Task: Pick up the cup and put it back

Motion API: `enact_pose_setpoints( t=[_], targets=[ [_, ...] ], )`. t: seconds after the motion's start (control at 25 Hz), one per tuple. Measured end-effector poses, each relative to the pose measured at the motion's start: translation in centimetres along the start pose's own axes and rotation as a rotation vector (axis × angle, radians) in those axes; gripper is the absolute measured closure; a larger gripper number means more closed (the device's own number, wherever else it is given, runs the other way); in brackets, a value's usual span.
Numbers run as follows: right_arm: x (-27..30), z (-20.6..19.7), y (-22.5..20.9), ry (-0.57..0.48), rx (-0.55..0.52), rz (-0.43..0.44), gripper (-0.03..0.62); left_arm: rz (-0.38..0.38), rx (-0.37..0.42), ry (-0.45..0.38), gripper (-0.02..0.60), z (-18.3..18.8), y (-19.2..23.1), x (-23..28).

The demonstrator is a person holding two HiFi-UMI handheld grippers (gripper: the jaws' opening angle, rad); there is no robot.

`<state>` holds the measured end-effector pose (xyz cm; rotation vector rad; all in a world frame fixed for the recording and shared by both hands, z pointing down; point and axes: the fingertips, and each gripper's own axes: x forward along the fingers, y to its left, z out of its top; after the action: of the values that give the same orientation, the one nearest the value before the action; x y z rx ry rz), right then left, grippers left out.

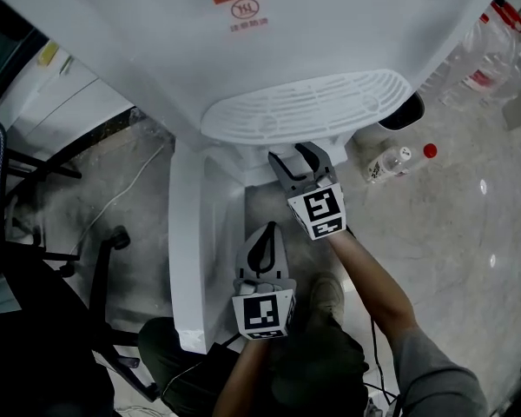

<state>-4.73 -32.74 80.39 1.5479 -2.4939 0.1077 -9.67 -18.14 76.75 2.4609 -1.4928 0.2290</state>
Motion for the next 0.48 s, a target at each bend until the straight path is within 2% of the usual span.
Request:
enact_pose_setpoints(
  t=[0.48],
  targets=[
    [7.9, -4.5, -2.4, 0.128, 0.017, -0.014, 0.382, 0.028, -0.026, 0.036, 0.572, -0.9, 0.6, -0.7]
  ],
)
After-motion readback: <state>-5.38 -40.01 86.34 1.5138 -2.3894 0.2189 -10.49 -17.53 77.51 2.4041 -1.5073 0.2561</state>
